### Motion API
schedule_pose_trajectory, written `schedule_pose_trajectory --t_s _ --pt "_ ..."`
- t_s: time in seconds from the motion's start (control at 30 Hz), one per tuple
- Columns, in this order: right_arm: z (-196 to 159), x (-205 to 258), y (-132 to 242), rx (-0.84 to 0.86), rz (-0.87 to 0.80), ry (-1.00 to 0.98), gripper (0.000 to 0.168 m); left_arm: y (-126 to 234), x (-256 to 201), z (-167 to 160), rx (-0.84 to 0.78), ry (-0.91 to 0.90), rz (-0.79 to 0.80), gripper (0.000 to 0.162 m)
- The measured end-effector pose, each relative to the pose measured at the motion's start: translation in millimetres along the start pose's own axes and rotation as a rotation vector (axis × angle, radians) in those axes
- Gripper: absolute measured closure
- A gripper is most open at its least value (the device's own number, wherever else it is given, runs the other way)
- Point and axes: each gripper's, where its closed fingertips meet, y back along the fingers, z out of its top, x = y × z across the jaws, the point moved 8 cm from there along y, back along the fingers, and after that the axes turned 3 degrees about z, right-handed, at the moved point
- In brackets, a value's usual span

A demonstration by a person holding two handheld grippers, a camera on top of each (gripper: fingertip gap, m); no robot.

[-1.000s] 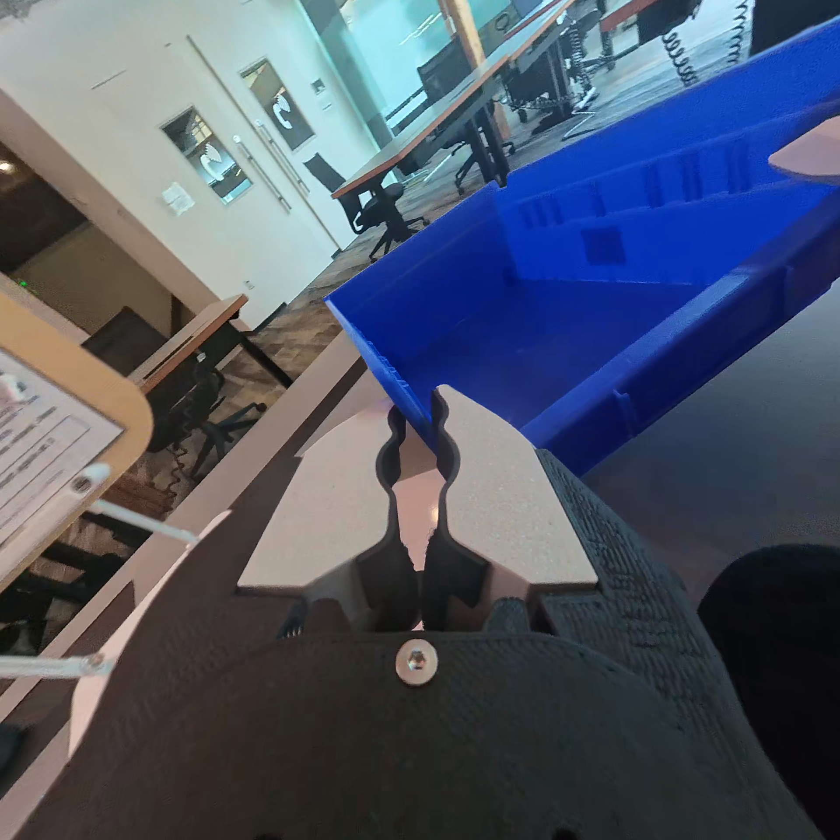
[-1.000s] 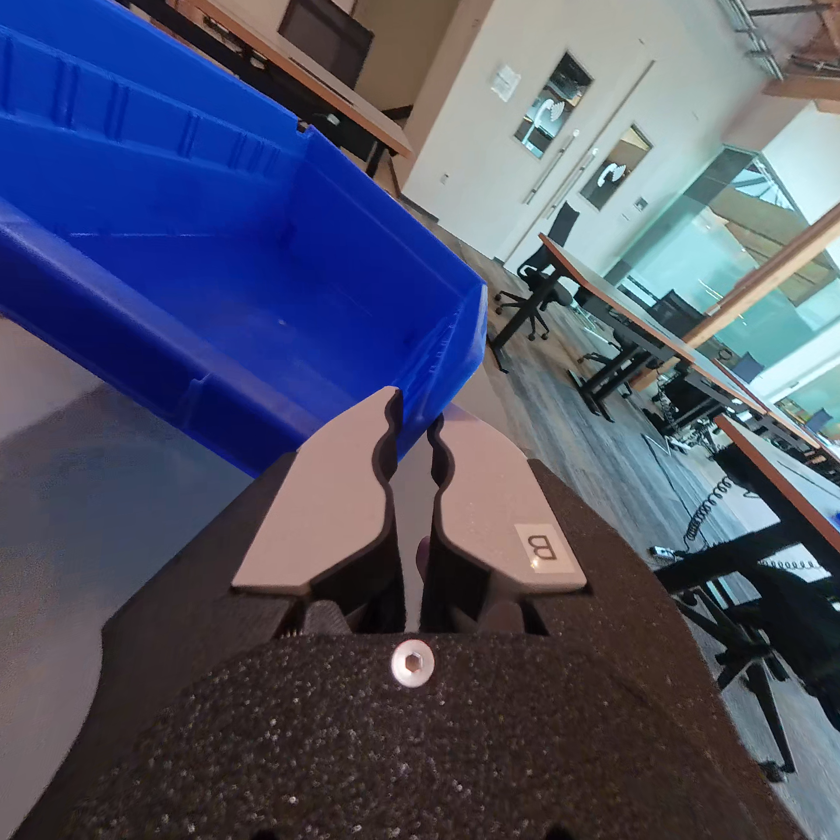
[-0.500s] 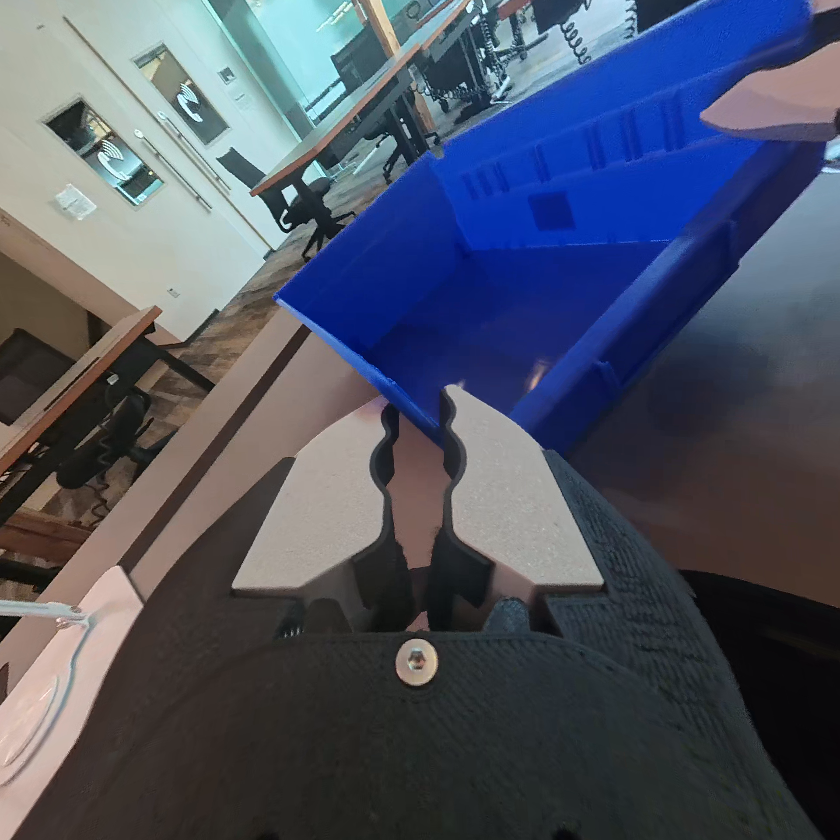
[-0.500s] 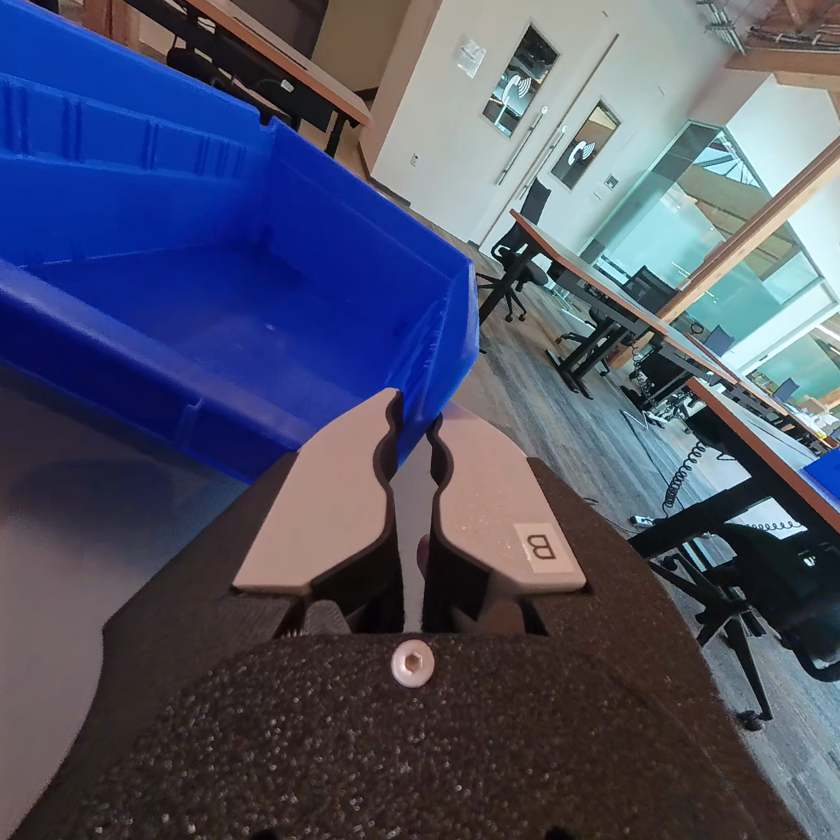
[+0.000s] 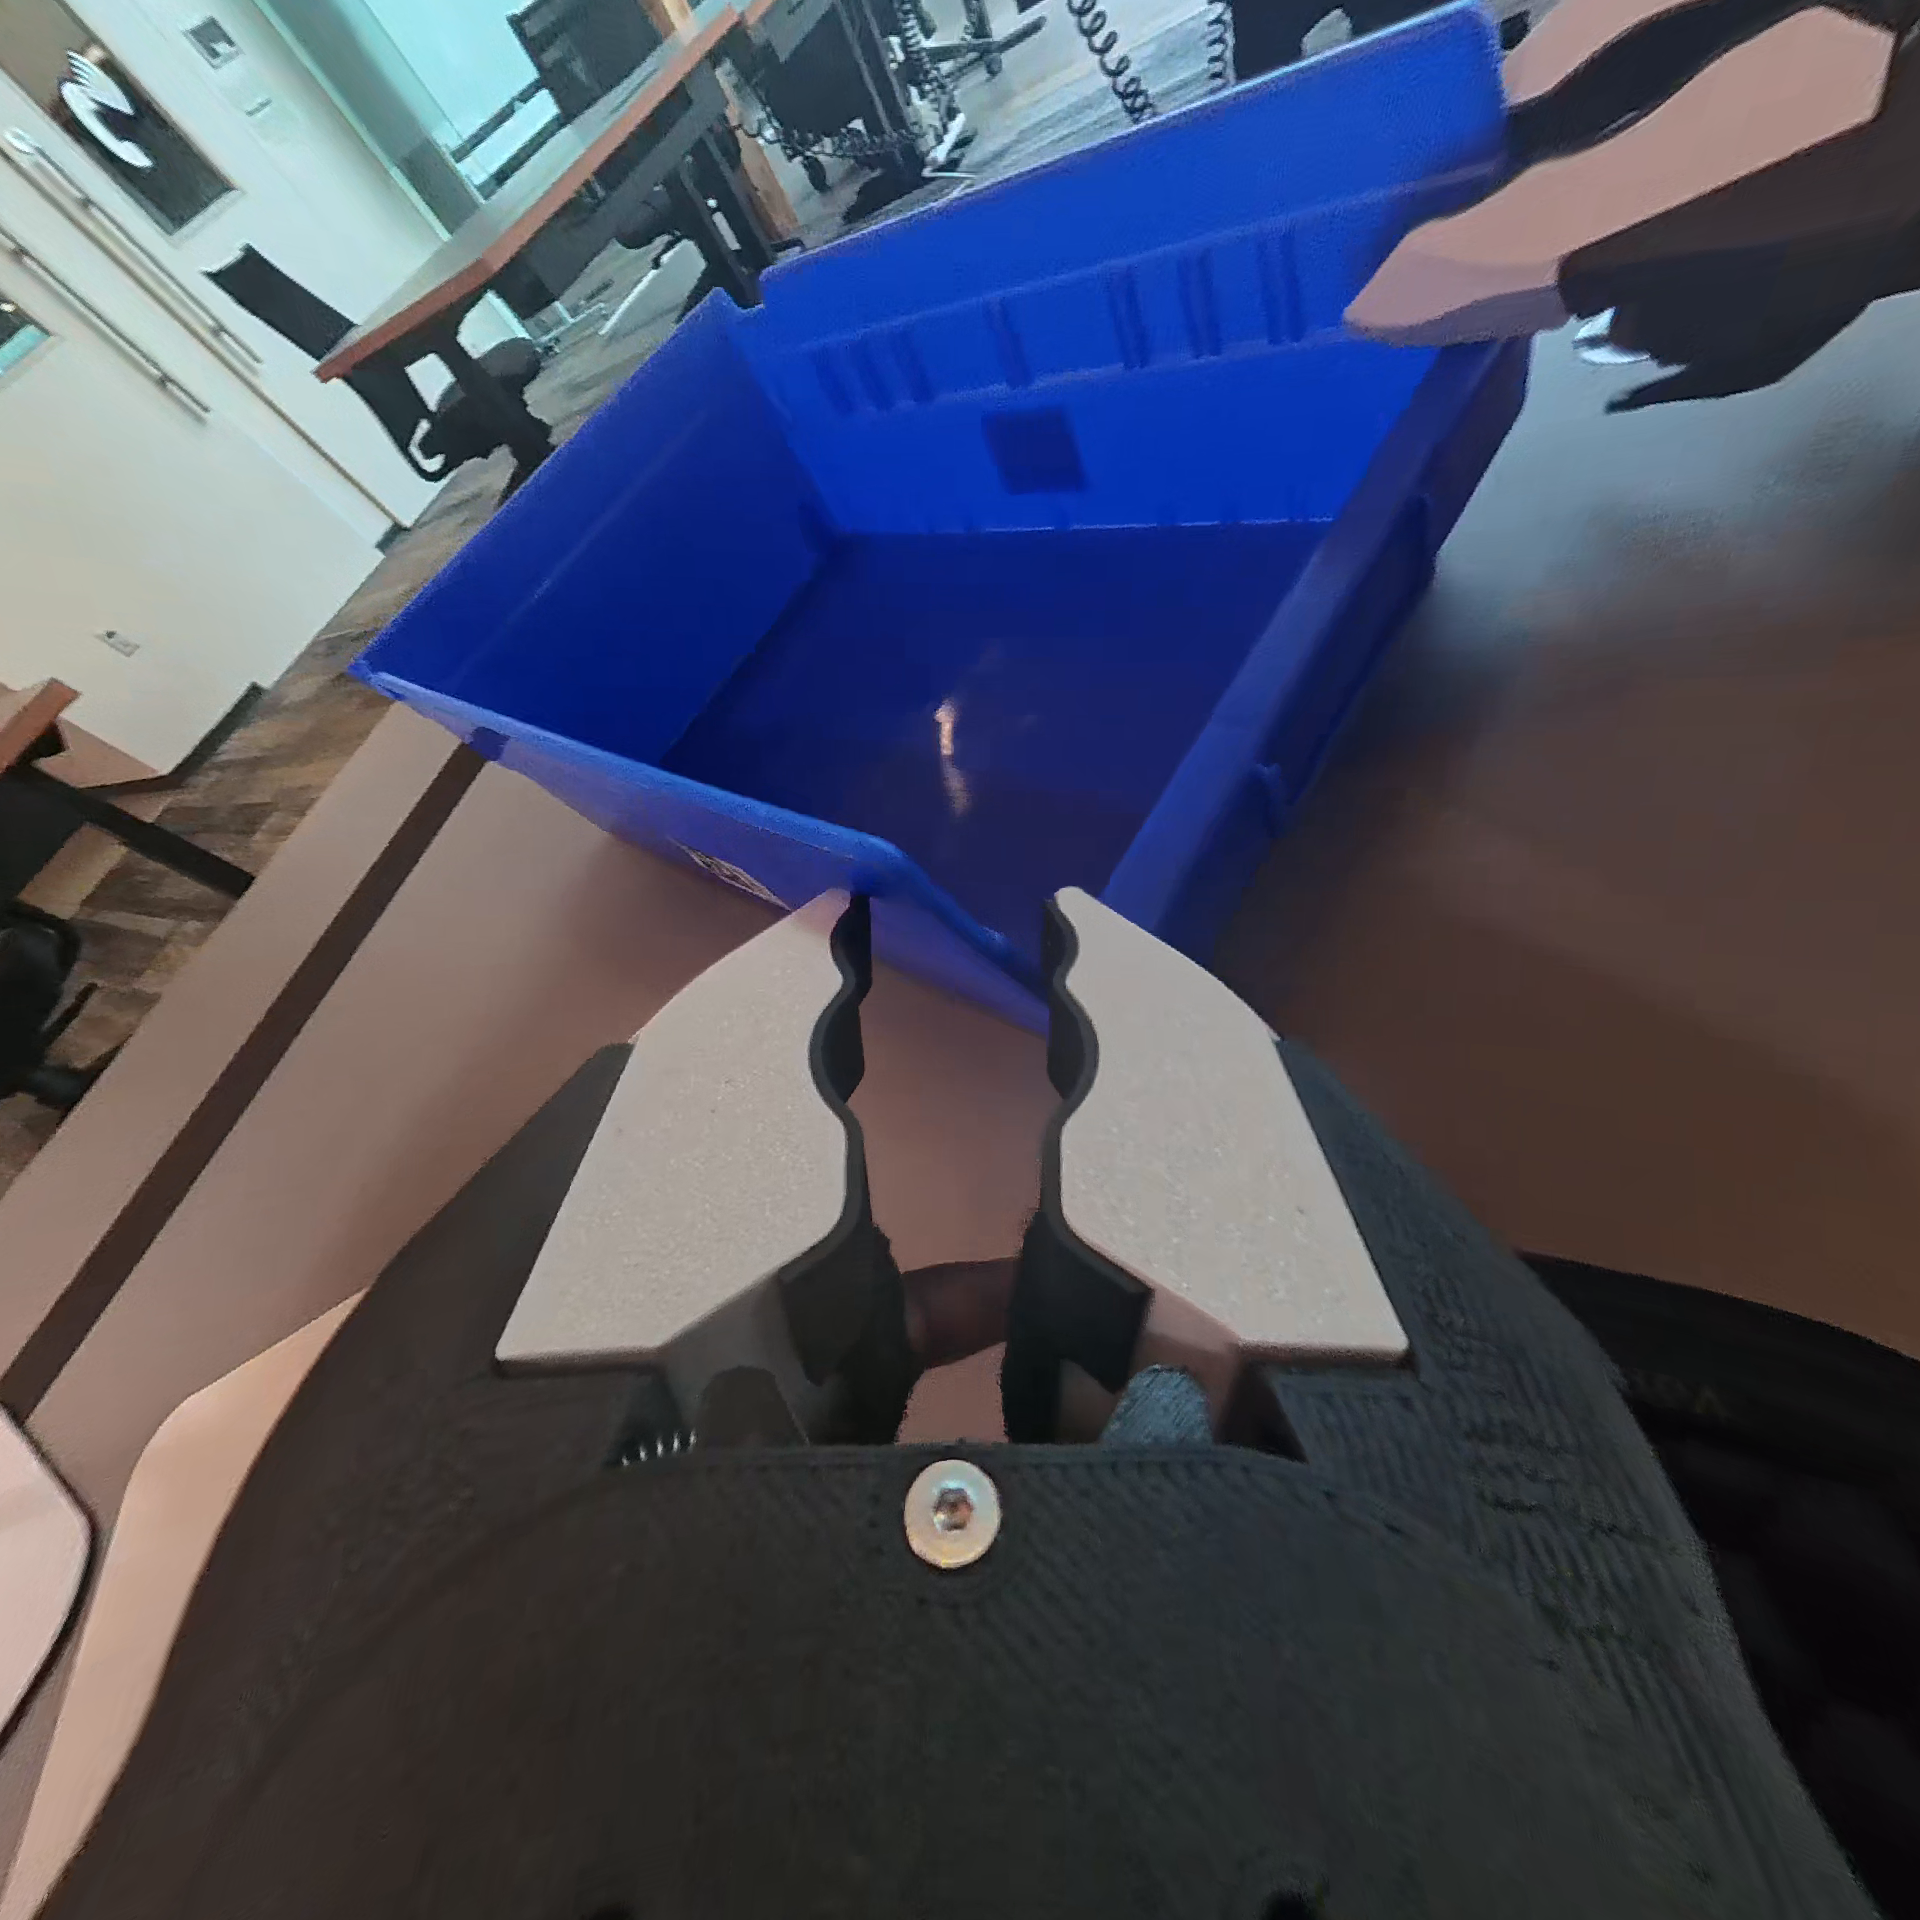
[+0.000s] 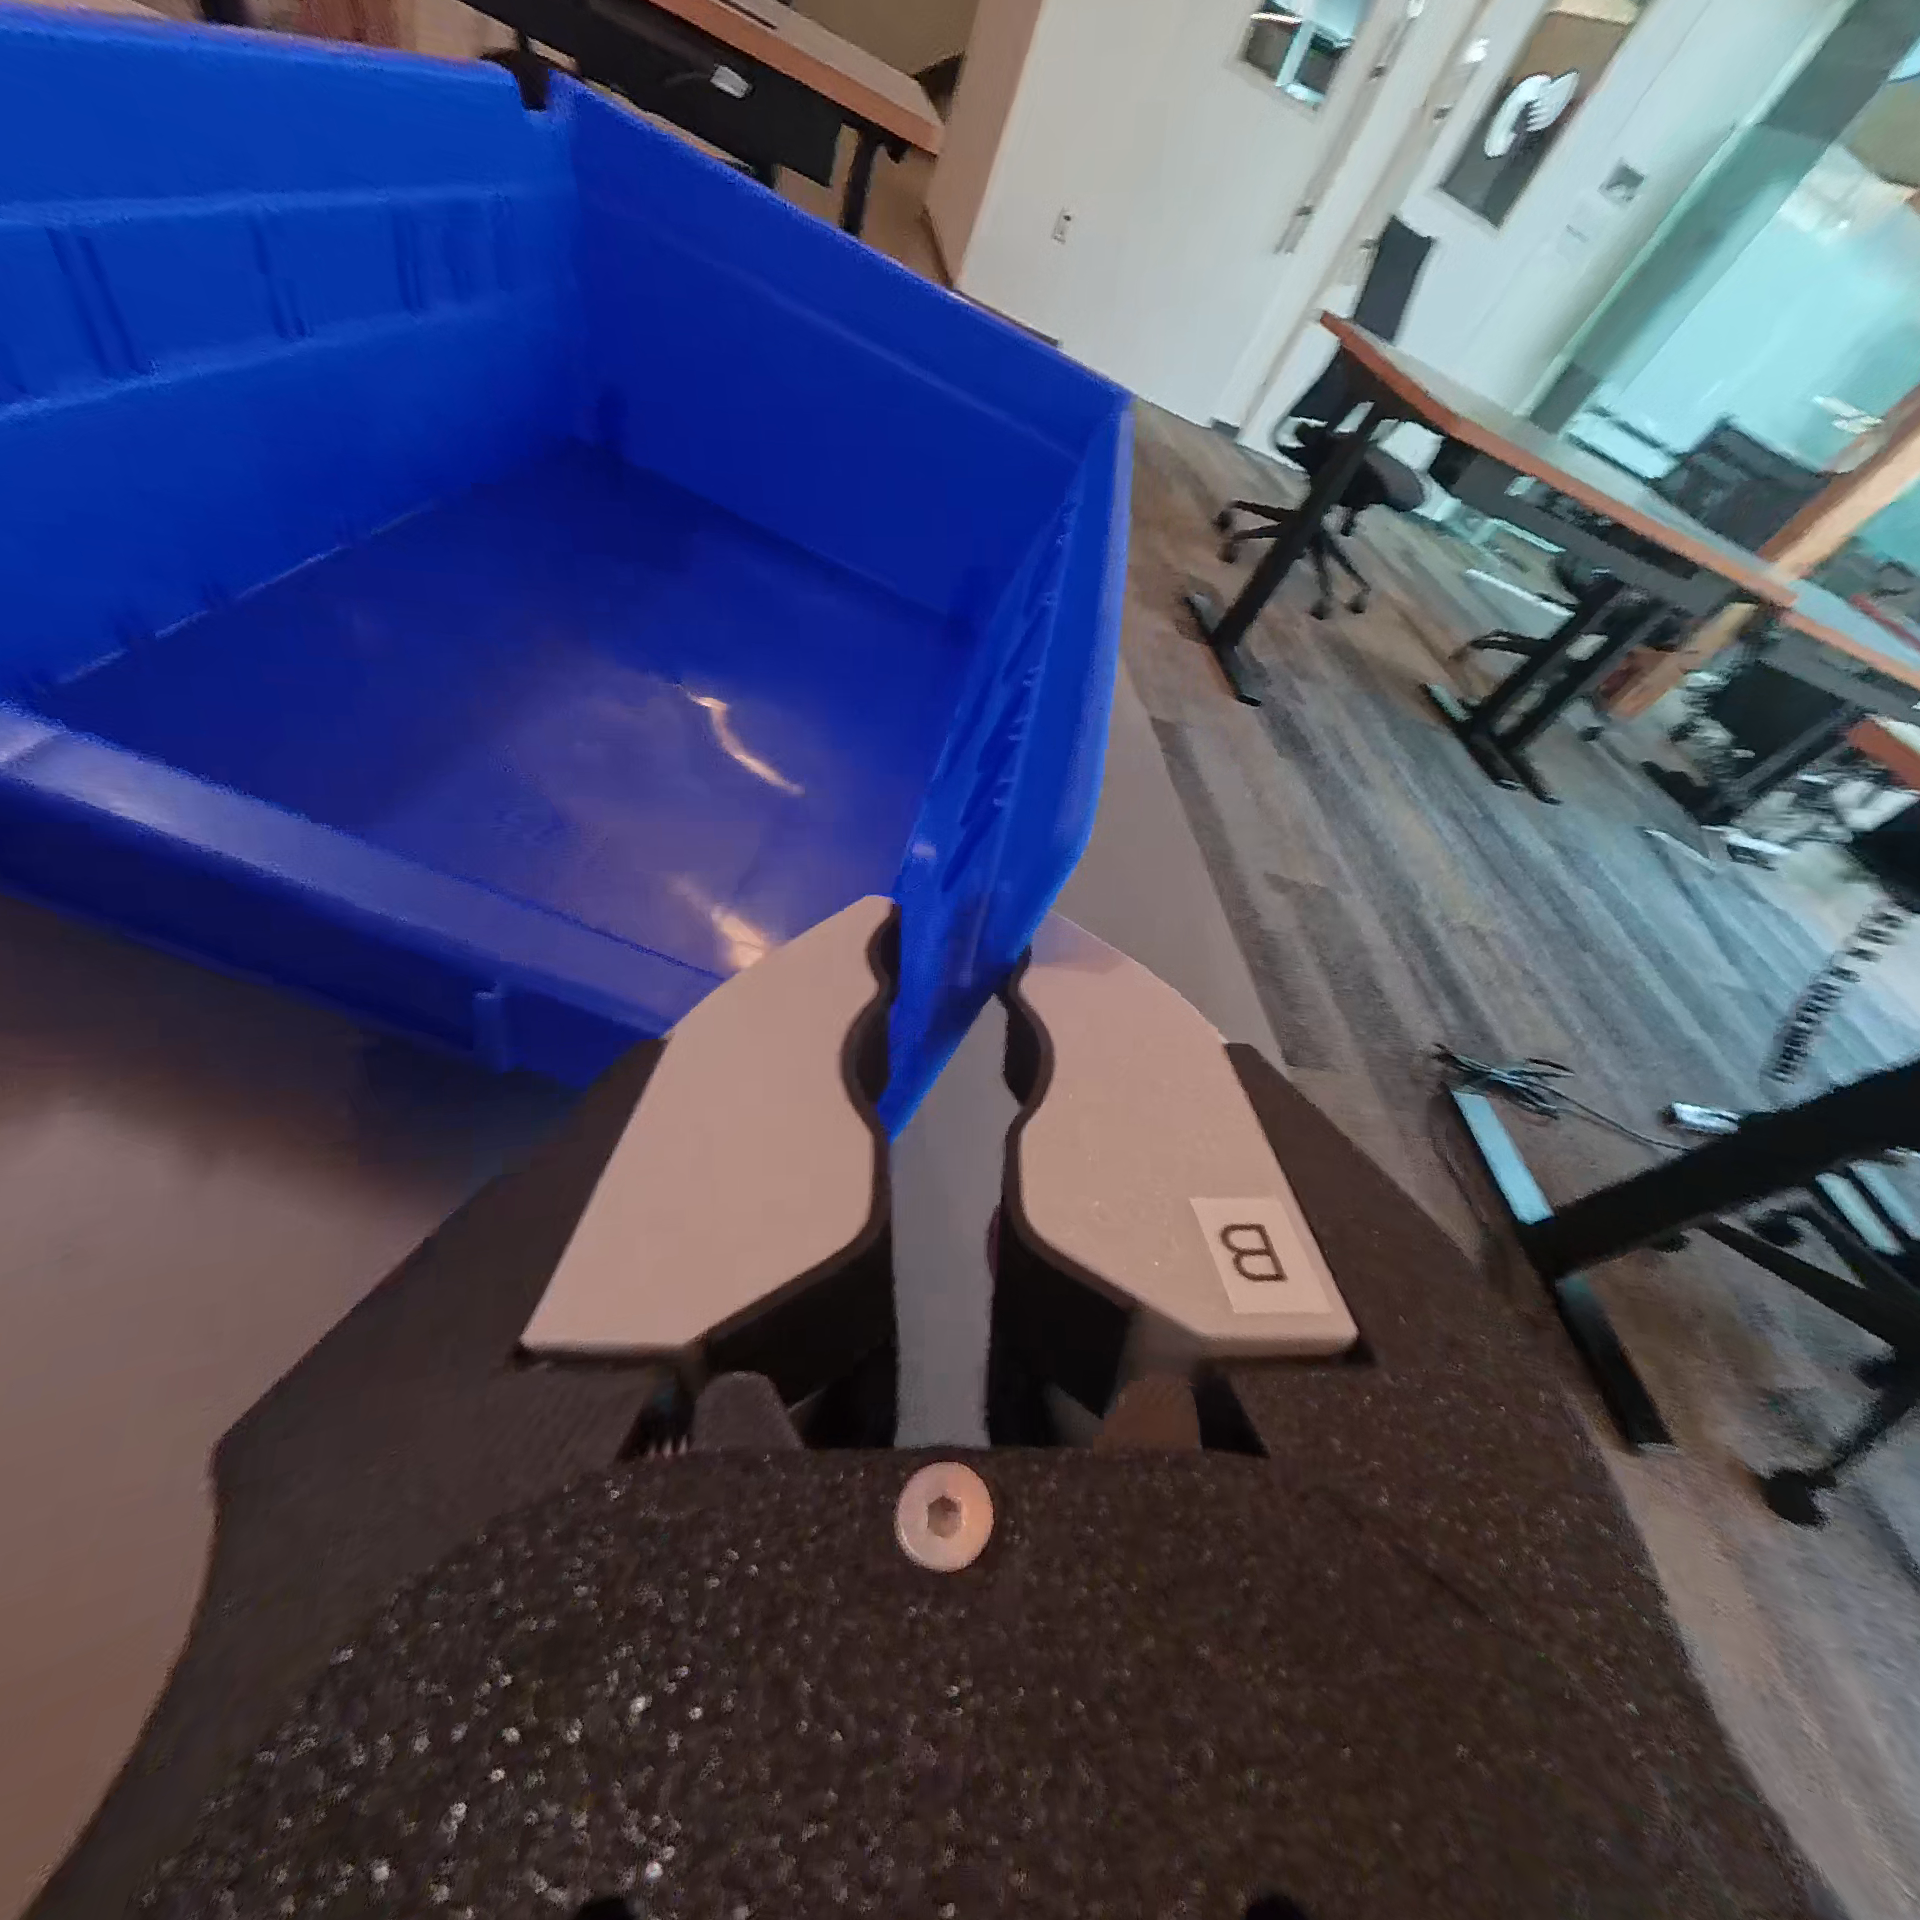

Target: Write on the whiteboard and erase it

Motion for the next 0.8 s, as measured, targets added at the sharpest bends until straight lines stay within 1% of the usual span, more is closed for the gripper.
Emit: schedule_pose_trajectory --t_s 0.03,0.07,0.1,0.17,0.27,0.33,0.4,0.47,0.53,0.57,0.6,0.67,0.7,0.73,0.8 --pt "2 -1 0 -0.015 0.037 -0.019 0.137 2 1 0 -0.013 0.016 -0.019 0.129" --pt "5 -2 0 -0.041 0.061 -0.037 0.12 6 4 1 -0.029 0.033 -0.029 0.125" --pt "10 -4 2 -0.073 0.074 -0.047 0.108 10 7 2 -0.043 0.043 -0.034 0.118" --pt "22 -8 9 -0.136 0.053 -0.049 0.095 22 15 0 -0.079 0.051 -0.03 0.105" --pt "48 -10 19 -0.212 -0.018 0.025 0.089 42 30 -2 -0.136 0.068 -0.009 0.083" --pt "68 -3 24 -0.267 -0.044 0.071 0.089 59 43 1 -0.145 0.078 0.009 0.073" --pt "90 13 26 -0.339 -0.036 0.084 0.089 83 61 6 -0.157 0.092 0.014 0.065" --pt "114 38 26 -0.415 0.028 0.086 0.089 117 81 3 -0.163 0.127 0.041 0.061" --pt "136 68 25 -0.456 0.105 0.125 0.087 156 99 -11 -0.19 0.208 0.095 0.061" --pt "146 82 26 -0.479 0.132 0.154 0.086 178 105 -20 -0.179 0.244 0.121 0.061" --pt "154 96 28 -0.502 0.153 0.183 0.086 201 111 -30 -0.156 0.264 0.161 0.061" --pt "167 122 32 -0.543 0.202 0.195 0.089 251 123 -54 -0.105 0.283 0.312 0.061" --pt "170 134 34 -0.554 0.248 0.169 0.094 278 132 -68 -0.053 0.28 0.416 0.062" --pt "171 147 35 -0.552 0.322 0.119 0.099 305 143 -85 0.014 0.283 0.553 0.063" --pt "170 172 34 -0.482 0.488 0.015 0.103 362 163 -120 0.172 0.303 0.818 0.065"
